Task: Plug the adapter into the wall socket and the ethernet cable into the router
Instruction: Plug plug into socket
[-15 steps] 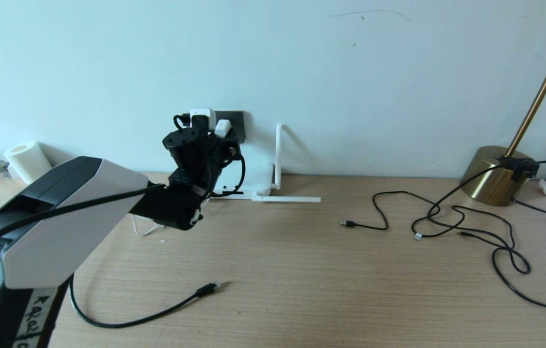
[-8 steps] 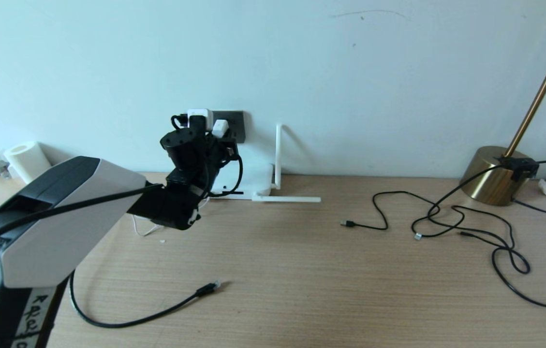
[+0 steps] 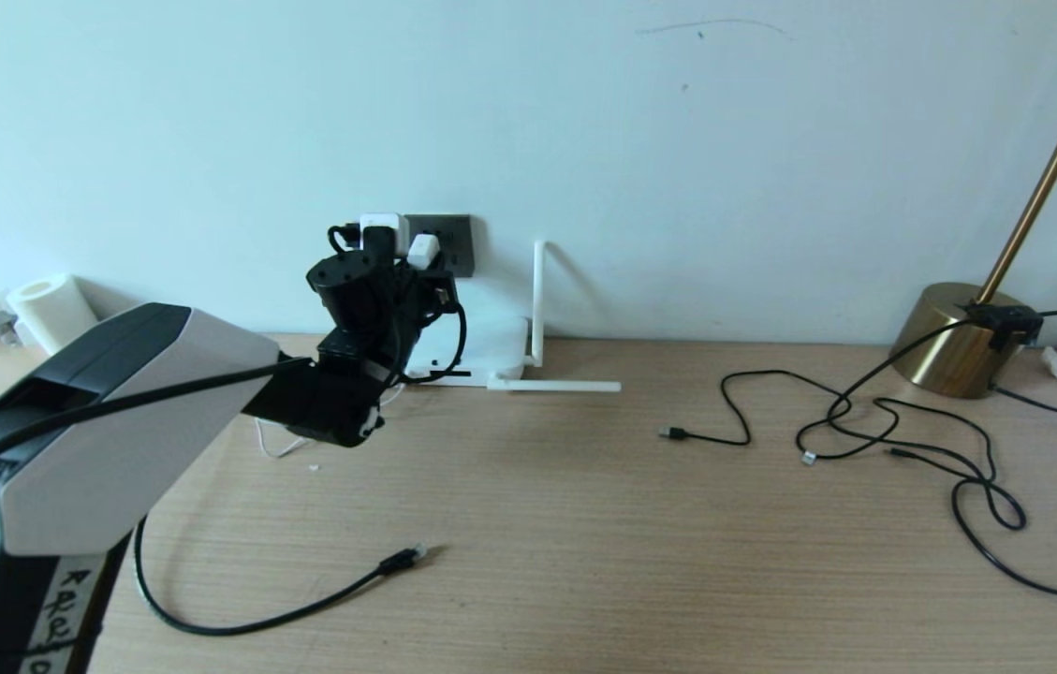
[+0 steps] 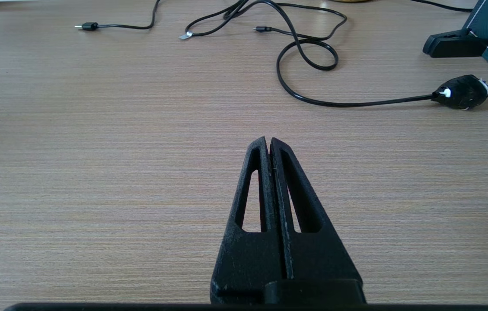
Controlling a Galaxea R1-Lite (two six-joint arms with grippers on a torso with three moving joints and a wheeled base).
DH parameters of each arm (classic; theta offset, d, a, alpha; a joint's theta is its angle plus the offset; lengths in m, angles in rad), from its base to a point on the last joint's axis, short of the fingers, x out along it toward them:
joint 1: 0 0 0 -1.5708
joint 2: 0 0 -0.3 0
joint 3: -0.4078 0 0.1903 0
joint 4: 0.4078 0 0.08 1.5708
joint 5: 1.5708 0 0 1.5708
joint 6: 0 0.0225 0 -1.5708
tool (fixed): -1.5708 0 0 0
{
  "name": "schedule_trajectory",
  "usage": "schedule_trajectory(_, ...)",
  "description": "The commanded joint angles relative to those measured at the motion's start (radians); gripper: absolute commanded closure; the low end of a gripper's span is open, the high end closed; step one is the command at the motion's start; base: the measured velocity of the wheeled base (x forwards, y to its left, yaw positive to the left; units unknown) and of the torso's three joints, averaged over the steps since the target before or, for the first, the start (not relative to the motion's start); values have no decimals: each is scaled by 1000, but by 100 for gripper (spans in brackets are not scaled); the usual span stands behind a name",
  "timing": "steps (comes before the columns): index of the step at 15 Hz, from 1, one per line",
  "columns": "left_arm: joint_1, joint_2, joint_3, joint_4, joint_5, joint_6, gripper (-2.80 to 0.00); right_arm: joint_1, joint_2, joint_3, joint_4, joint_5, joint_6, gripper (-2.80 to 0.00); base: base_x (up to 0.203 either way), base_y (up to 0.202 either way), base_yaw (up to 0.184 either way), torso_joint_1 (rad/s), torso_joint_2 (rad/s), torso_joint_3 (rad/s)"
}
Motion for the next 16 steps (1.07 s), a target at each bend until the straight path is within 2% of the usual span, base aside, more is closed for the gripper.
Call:
schedule_trajectory(1, 3, 1, -1, -7, 2, 0, 0, 0, 0, 0, 0, 0, 1, 0, 0, 0, 0, 0, 0, 0)
schedule_trajectory(16, 0, 9, -23, -3, -5, 0, 0, 0, 0, 0, 0, 0, 0, 0, 0, 0, 0, 0, 0, 0)
